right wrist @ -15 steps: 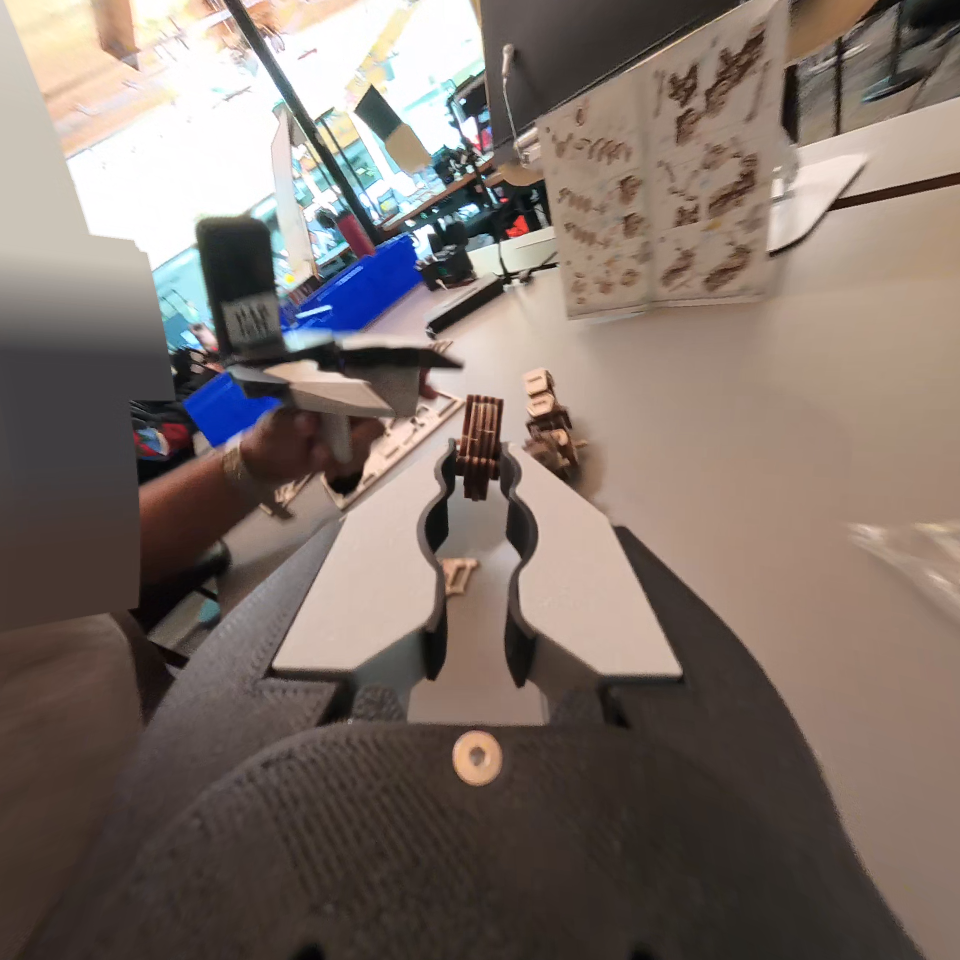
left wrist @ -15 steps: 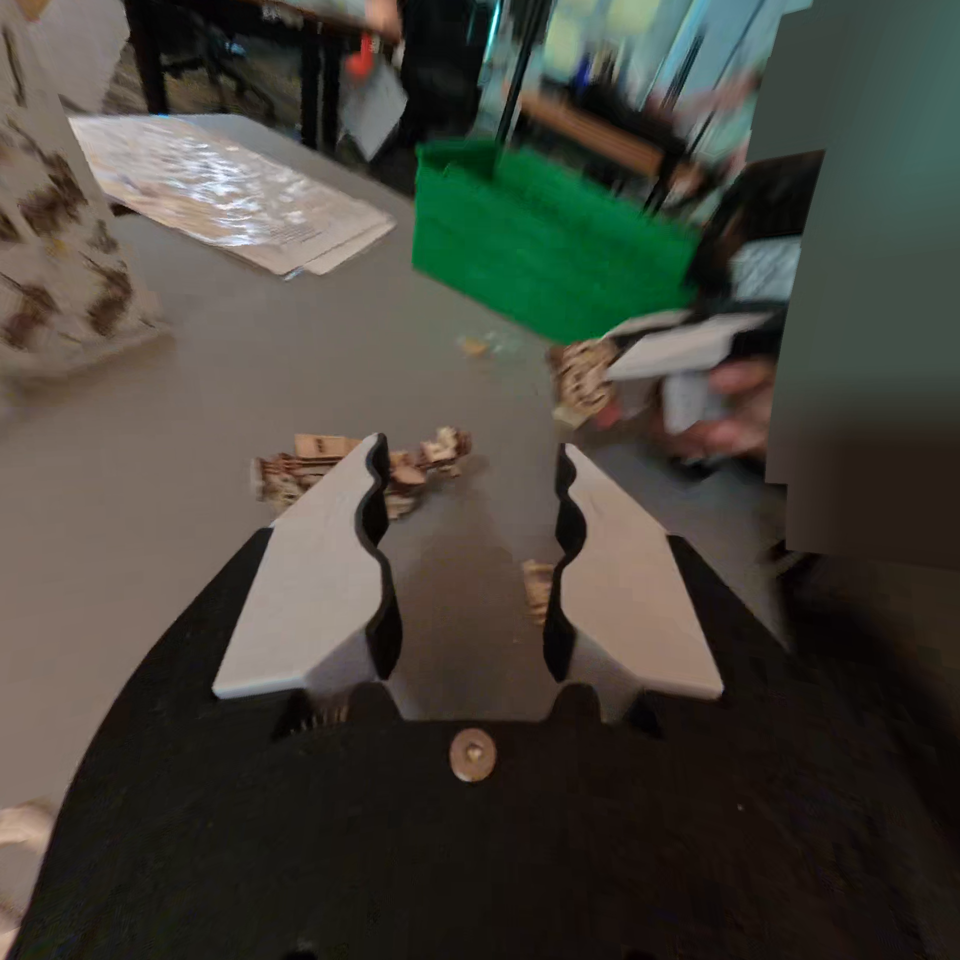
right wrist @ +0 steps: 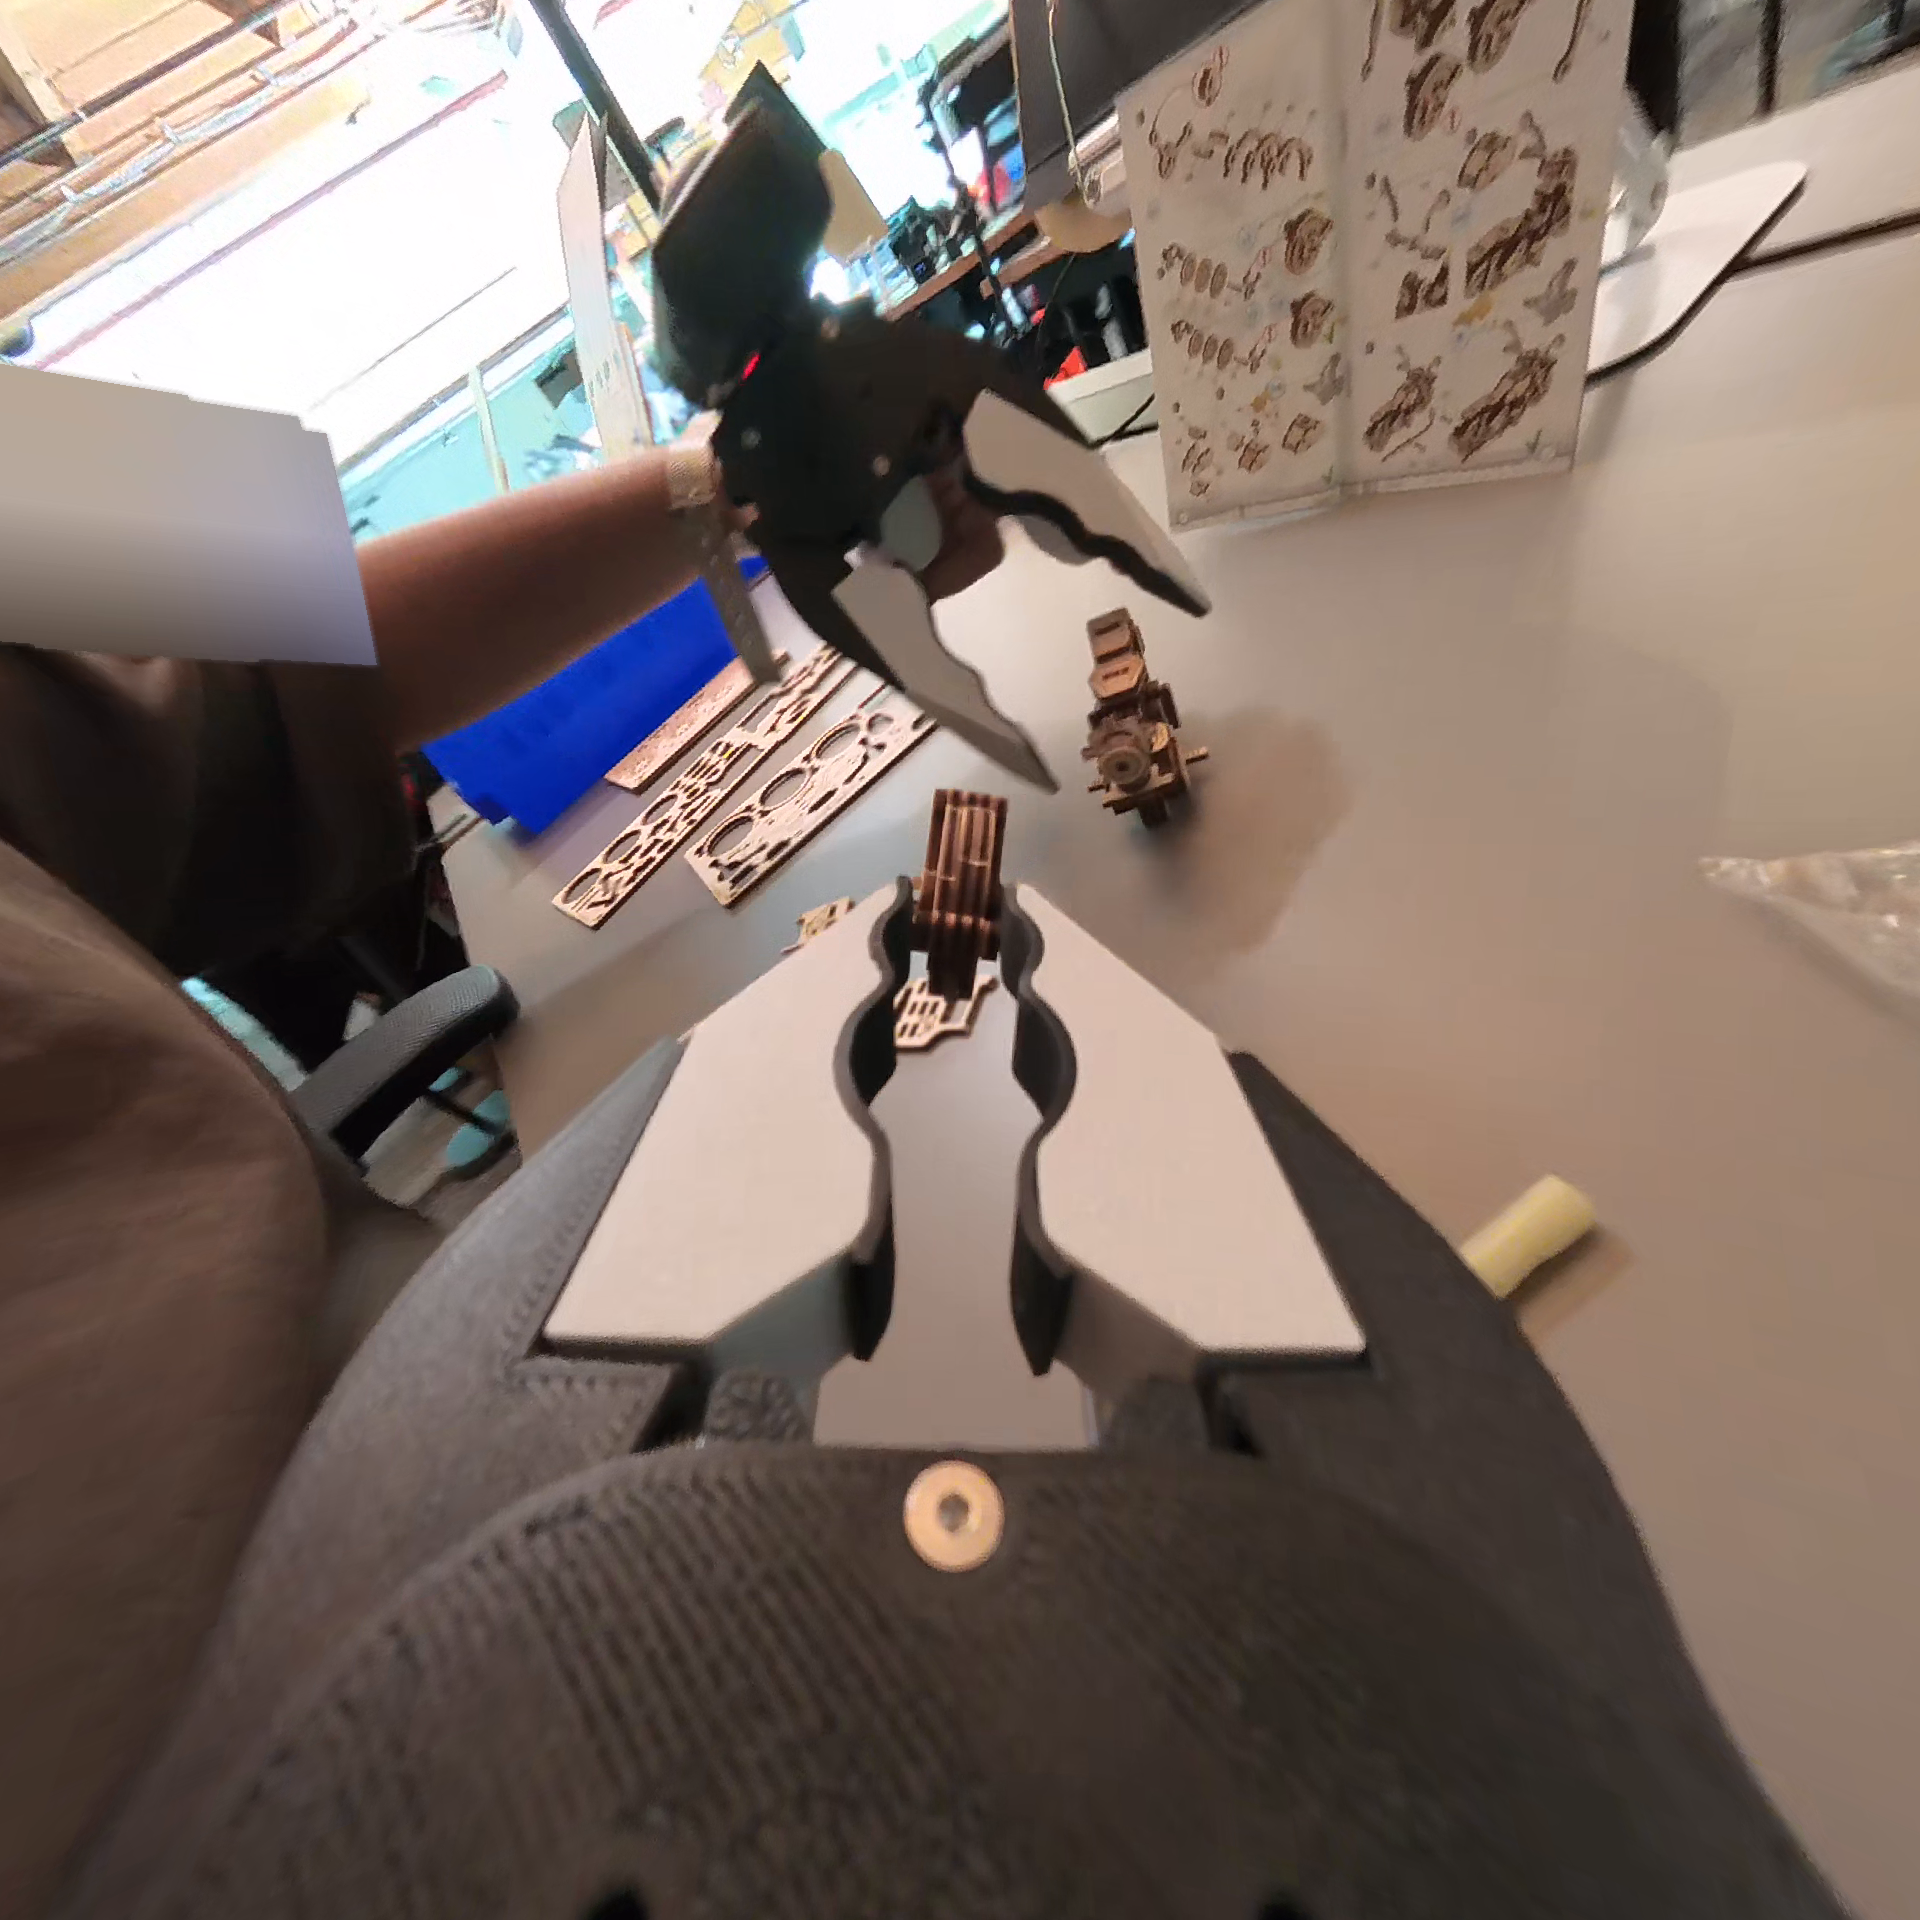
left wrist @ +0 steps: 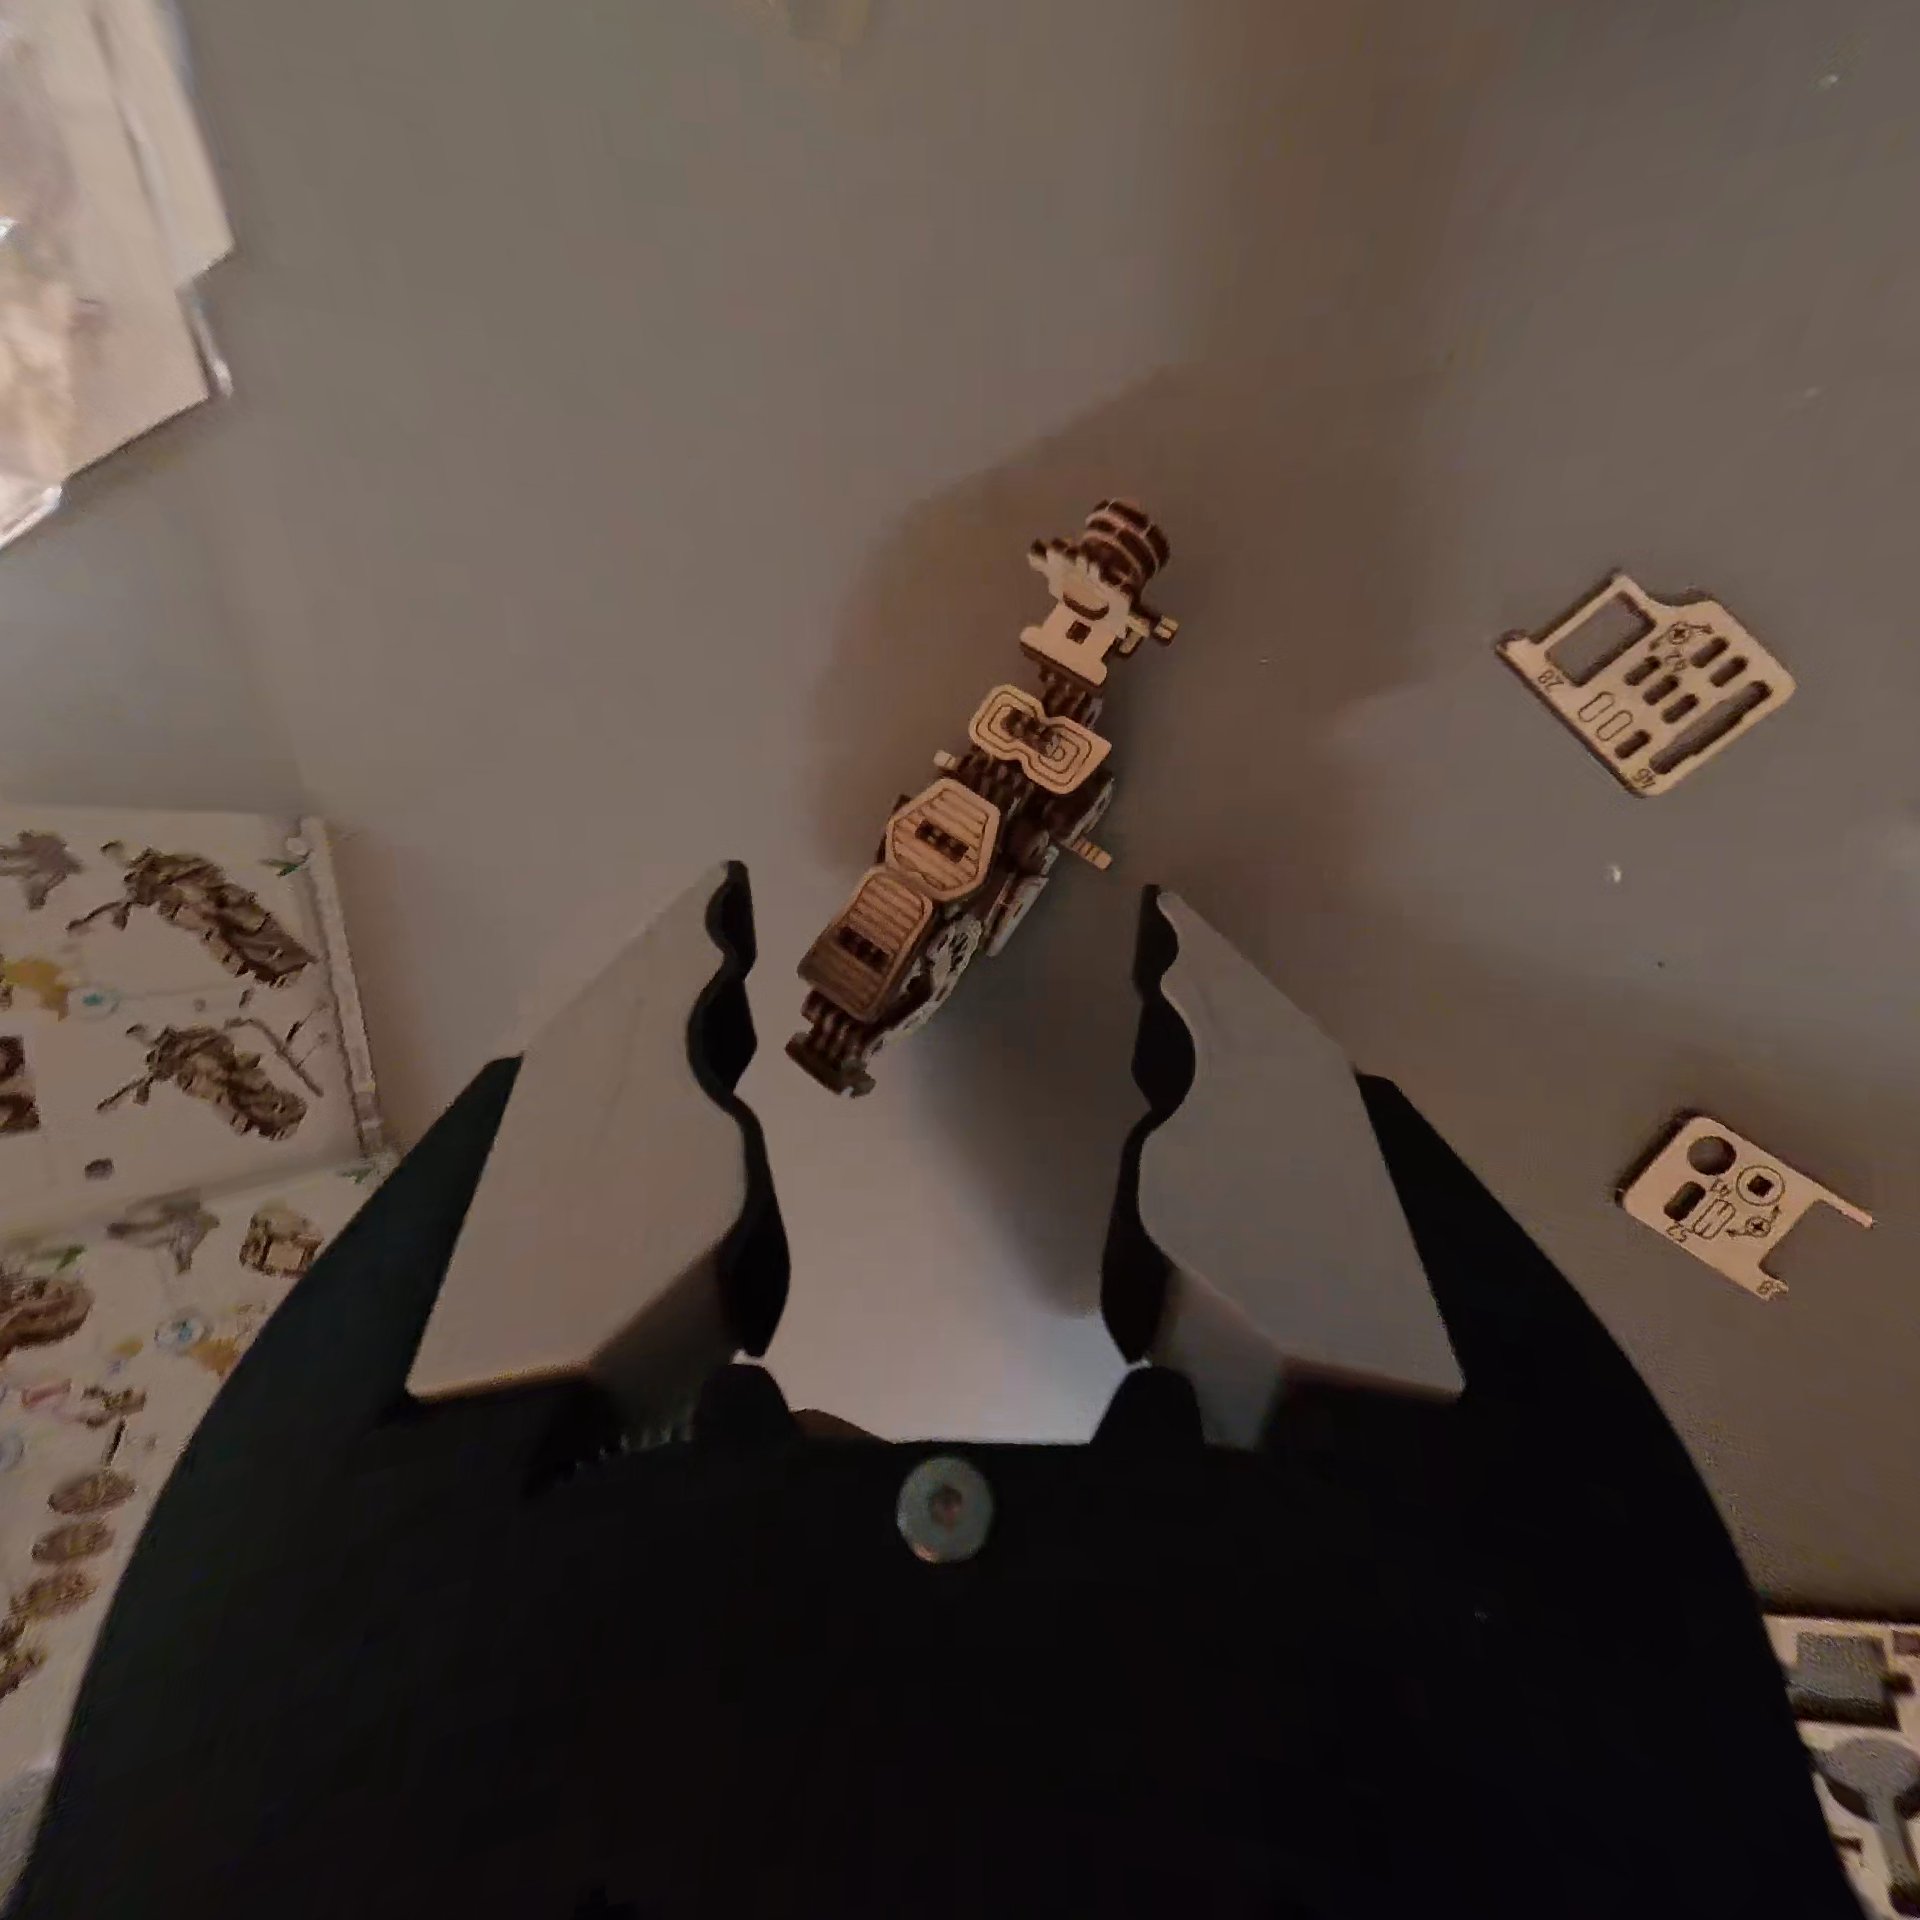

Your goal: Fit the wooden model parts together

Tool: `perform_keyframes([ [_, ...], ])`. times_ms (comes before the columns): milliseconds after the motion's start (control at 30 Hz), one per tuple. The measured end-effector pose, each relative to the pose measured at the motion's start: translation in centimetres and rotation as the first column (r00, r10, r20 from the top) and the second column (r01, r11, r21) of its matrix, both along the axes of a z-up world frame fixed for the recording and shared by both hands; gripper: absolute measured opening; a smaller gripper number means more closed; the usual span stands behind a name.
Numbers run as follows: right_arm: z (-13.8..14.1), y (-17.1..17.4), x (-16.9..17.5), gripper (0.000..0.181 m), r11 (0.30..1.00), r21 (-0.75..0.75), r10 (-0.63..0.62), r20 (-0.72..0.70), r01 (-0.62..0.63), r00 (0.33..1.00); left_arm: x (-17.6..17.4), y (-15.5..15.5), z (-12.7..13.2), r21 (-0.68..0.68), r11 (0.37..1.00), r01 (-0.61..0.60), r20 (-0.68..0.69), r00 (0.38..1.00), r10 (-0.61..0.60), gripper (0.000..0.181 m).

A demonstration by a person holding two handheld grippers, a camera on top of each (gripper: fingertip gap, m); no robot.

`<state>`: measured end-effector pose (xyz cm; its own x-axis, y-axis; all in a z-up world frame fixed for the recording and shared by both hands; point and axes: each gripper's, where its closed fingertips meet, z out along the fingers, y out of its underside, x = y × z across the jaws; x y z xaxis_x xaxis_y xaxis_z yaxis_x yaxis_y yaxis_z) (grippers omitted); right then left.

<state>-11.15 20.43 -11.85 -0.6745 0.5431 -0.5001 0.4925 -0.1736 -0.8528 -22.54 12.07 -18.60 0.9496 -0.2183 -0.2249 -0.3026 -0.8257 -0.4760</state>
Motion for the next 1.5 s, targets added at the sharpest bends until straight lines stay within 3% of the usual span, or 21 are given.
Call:
perform_keyframes([
  [233, -0.4, 0.2, -0.3, 0.014, 0.992, -0.124, 0.041, 0.112, -0.027, 0.993, 0.4, -0.1, -1.5, -0.081, 0.995, 0.063, 0.084, 0.995, -0.057, 0.036],
  [433, -0.7, 0.1, -0.4, 0.014, 0.993, -0.114, 0.051, 0.117, -0.038, 0.992, 0.5, -0.1, -1.3, -0.025, 0.999, 0.04, 0.129, 0.991, -0.036, 0.032],
  [533, -0.6, 0.1, -0.5, 0.014, 0.994, -0.106, 0.049, 0.111, -0.037, 0.993, 1.3, 0.0, -0.6, 0.046, 0.998, -0.03, 0.262, 0.965, 0.017, 0.032],
  [600, -0.4, 0.2, -0.6, 0.014, 0.996, -0.083, 0.046, 0.1, -0.037, 0.994, 2.5, 0.1, 0.4, 0.106, 0.989, -0.101, 0.416, 0.908, 0.048, 0.031],
  [700, 0.1, 0.1, -0.9, 0.014, 0.998, -0.007, 0.059, 0.074, -0.058, 0.996, 4.9, 0.2, 2.8, 0.18, 0.957, -0.227, 0.678, 0.734, 0.046, 0.031],
  [800, 0.8, -0.5, -0.6, 0.014, 0.987, 0.09, 0.129, 0.04, -0.132, 0.991, 6.7, 0.0, 4.9, 0.232, 0.926, -0.296, 0.792, 0.611, -0.002, 0.03],
  [1000, 0.9, -2.7, 1.1, 0.014, 0.855, 0.389, 0.379, -0.019, -0.343, 0.925, 10.4, -0.5, 6.9, 0.348, 0.89, -0.296, 0.791, 0.602, -0.109, 0.031],
  [1133, 1.1, -4.1, 1.9, 0.014, 0.777, 0.478, 0.483, -0.035, -0.41, 0.875, 11.8, -0.4, 7.5, 0.381, 0.846, -0.372, 0.812, 0.572, -0.114, 0.03],
  [1267, 0.5, -4.6, 2.5, 0.014, 0.728, 0.53, 0.528, -0.028, -0.435, 0.849, 11.6, -1.0, 5.7, 0.316, 0.83, -0.46, 0.788, 0.614, 0.04, 0.03],
  [1400, -1.0, -4.9, 1.9, 0.014, 0.736, 0.566, 0.488, -0.062, -0.372, 0.871, 11.3, -2.8, 2.7, 0.215, 0.833, -0.51, 0.678, 0.692, 0.248, 0.03],
  [1500, -1.9, -5.3, 2.0, 0.014, 0.736, 0.557, 0.488, -0.044, -0.384, 0.872, 12.3, -3.3, 1.9, 0.192, 0.826, -0.531, 0.67, 0.686, 0.285, 0.03],
])
